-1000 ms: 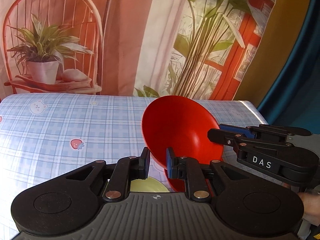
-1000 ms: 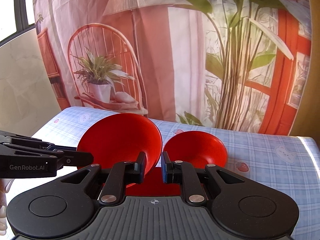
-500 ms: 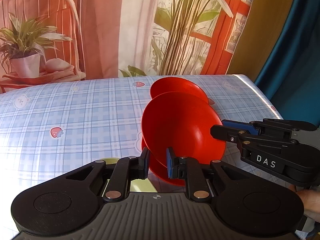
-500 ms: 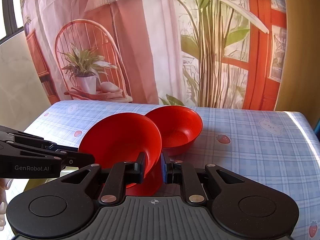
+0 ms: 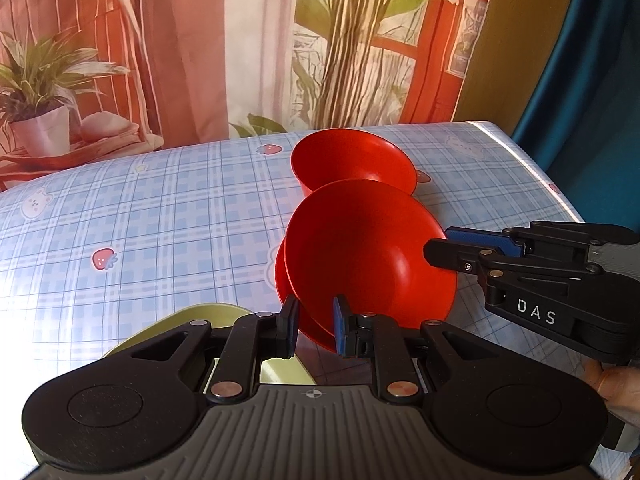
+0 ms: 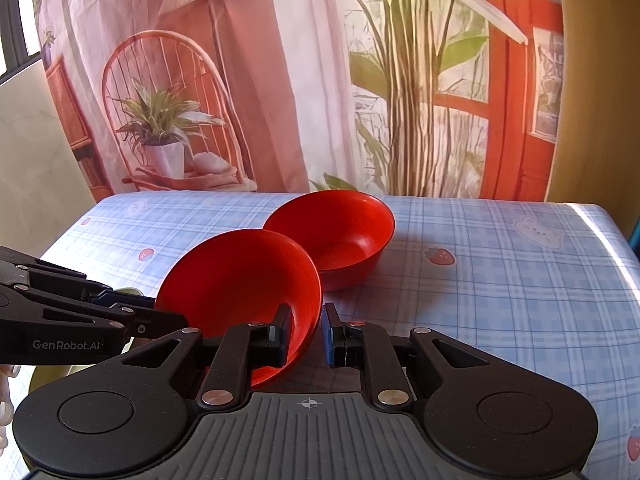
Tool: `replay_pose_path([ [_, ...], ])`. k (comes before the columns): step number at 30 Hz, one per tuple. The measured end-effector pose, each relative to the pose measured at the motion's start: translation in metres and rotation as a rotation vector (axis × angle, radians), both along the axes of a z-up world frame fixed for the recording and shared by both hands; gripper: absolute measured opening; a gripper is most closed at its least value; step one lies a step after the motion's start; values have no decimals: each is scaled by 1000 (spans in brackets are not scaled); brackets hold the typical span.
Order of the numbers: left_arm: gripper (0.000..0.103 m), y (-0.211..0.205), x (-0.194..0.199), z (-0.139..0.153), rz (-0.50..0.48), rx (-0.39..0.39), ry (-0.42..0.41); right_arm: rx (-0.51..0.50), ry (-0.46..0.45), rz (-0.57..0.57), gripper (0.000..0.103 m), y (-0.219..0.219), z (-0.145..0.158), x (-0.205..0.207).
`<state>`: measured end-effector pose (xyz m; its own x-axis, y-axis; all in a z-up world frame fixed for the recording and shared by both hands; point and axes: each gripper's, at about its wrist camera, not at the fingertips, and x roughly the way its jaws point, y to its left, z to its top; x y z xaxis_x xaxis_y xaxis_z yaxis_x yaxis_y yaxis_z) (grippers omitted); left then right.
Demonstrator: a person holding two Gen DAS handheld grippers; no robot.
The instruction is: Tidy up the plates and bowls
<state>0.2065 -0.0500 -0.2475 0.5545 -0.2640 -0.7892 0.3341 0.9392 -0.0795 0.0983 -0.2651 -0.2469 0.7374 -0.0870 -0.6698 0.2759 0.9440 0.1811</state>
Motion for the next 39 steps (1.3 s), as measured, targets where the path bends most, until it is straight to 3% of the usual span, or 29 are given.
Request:
replay_pose_path([
  [22,21,9,11,17,46,-27,-24,-1,-20,-21,16,-15,4,2],
  [32,21,3,51,25,91,-91,-31,-3,-34,-61,21,-40,3,18],
  [39,21,-16,84,14,93,-109,-7,40,-56,-111,23,-61,-5,35],
])
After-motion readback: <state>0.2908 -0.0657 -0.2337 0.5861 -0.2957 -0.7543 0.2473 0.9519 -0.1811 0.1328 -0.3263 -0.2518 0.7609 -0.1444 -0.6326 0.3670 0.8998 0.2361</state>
